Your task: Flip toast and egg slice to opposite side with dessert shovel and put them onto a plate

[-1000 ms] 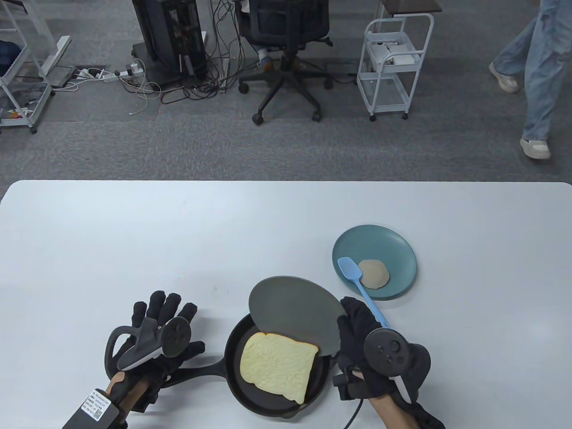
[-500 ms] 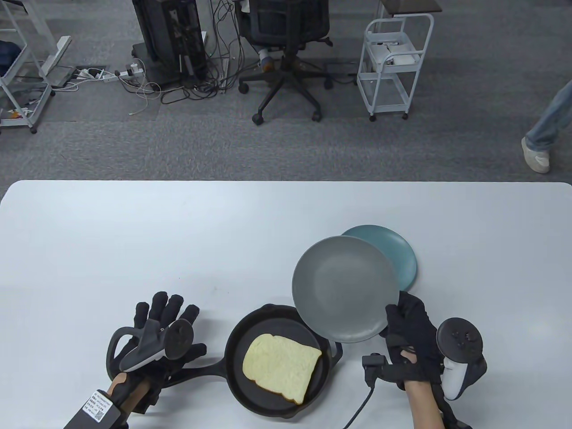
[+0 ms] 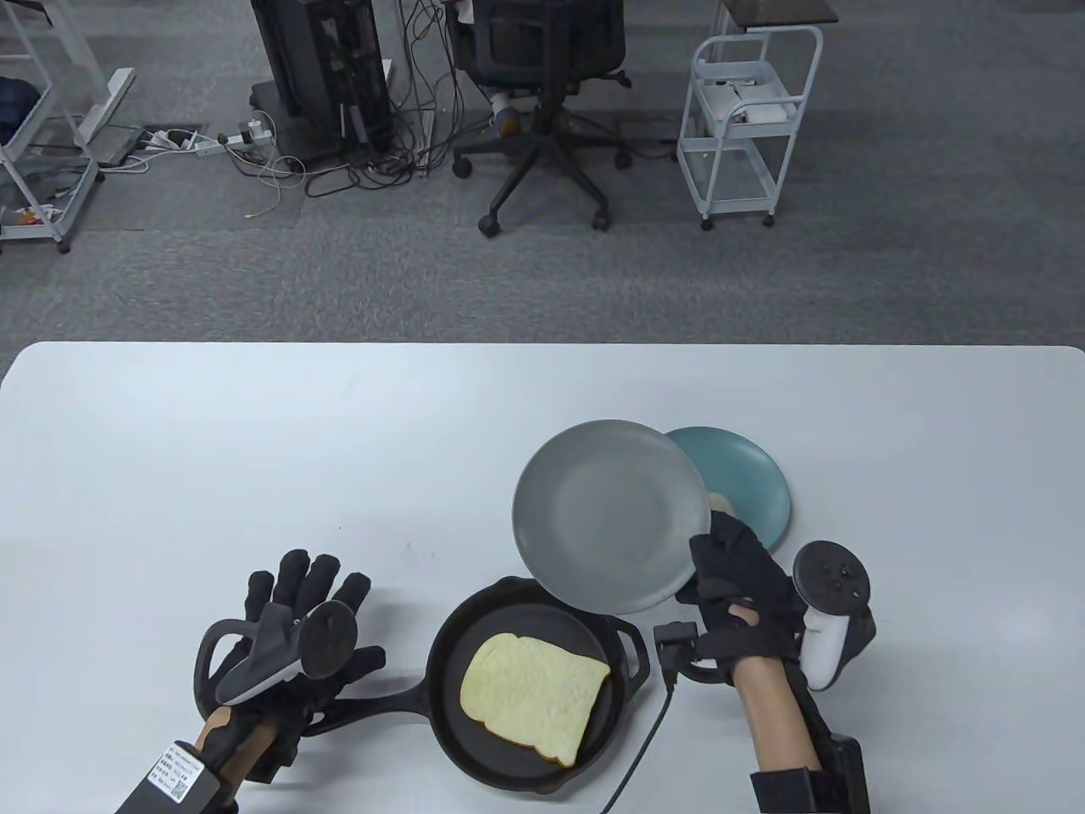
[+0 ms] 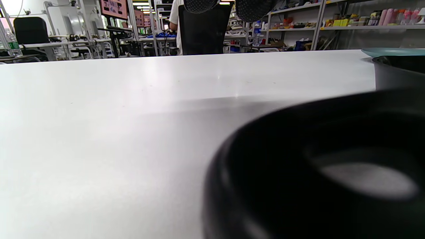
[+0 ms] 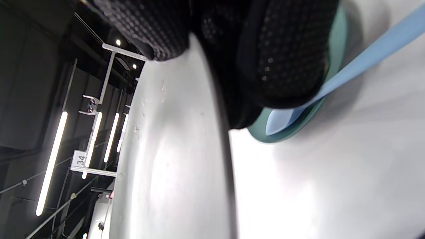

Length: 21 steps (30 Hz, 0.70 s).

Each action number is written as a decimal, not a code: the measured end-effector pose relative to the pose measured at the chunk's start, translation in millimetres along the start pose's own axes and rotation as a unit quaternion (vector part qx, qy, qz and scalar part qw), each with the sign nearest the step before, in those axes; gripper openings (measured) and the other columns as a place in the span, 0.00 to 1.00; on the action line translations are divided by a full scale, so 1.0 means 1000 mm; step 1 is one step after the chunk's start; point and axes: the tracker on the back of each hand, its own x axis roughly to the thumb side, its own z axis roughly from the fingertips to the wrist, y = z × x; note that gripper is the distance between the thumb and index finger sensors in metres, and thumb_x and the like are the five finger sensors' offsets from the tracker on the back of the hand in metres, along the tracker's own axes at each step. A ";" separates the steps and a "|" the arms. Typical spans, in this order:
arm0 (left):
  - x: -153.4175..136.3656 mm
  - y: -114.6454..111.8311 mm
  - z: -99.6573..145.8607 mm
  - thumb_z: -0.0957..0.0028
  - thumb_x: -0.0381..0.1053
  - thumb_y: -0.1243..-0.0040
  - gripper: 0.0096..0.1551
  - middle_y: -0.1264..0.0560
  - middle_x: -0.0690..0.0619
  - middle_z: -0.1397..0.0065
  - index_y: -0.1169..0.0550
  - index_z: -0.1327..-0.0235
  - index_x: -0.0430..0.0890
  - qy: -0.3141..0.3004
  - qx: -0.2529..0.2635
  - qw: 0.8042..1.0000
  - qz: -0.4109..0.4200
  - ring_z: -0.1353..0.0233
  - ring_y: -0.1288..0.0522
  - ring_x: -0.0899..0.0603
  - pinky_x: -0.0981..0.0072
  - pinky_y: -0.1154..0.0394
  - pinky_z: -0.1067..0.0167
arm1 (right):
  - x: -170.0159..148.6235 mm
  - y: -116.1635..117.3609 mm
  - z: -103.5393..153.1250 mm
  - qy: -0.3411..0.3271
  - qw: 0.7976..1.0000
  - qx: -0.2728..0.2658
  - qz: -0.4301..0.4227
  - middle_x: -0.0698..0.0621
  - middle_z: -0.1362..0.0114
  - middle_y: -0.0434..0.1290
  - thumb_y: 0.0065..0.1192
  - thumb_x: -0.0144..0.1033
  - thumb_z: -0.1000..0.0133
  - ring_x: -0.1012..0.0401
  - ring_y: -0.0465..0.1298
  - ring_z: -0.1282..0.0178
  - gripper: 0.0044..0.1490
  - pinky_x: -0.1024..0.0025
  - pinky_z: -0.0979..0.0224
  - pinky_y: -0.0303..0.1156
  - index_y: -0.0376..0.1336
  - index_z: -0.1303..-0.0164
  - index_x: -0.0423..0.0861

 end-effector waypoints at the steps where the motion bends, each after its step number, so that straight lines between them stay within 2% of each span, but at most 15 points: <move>1: 0.000 -0.001 0.000 0.68 0.79 0.62 0.58 0.53 0.46 0.11 0.46 0.19 0.59 0.000 -0.002 1.000 -0.001 0.14 0.61 0.30 0.30 0.60 0.22 | 0.005 0.011 -0.007 0.005 1.000 0.003 0.009 0.45 0.43 0.84 0.68 0.35 0.48 0.55 0.90 0.57 0.33 0.69 0.57 0.86 0.64 0.32 0.39; 7: 0.001 -0.002 -0.002 0.68 0.79 0.62 0.58 0.53 0.46 0.11 0.46 0.19 0.59 -0.004 -0.007 1.000 -0.003 0.14 0.61 0.30 0.30 0.60 0.22 | 0.013 0.070 -0.044 0.084 0.995 0.035 0.029 0.44 0.42 0.83 0.67 0.34 0.48 0.55 0.89 0.56 0.36 0.69 0.56 0.86 0.62 0.29 0.38; 10: 0.001 -0.003 -0.002 0.68 0.79 0.62 0.58 0.53 0.46 0.11 0.46 0.19 0.59 -0.005 -0.007 1.000 0.000 0.14 0.61 0.30 0.30 0.60 0.22 | 0.008 0.096 -0.059 0.109 0.993 0.026 0.046 0.44 0.41 0.82 0.67 0.33 0.48 0.54 0.89 0.55 0.37 0.69 0.56 0.86 0.61 0.28 0.37; 17: 0.001 -0.003 -0.002 0.68 0.79 0.62 0.58 0.53 0.46 0.11 0.46 0.19 0.59 -0.007 -0.007 1.000 0.001 0.14 0.61 0.30 0.30 0.60 0.22 | -0.013 0.135 -0.078 0.175 0.981 0.022 0.078 0.41 0.39 0.80 0.65 0.32 0.48 0.54 0.89 0.53 0.39 0.68 0.54 0.86 0.58 0.27 0.34; 21: 0.001 -0.003 -0.002 0.68 0.79 0.62 0.58 0.53 0.46 0.11 0.46 0.19 0.59 -0.006 -0.008 1.000 -0.001 0.14 0.61 0.30 0.30 0.60 0.22 | -0.020 0.146 -0.084 0.202 0.975 0.039 0.084 0.40 0.38 0.79 0.65 0.32 0.47 0.53 0.88 0.51 0.38 0.68 0.53 0.86 0.58 0.27 0.33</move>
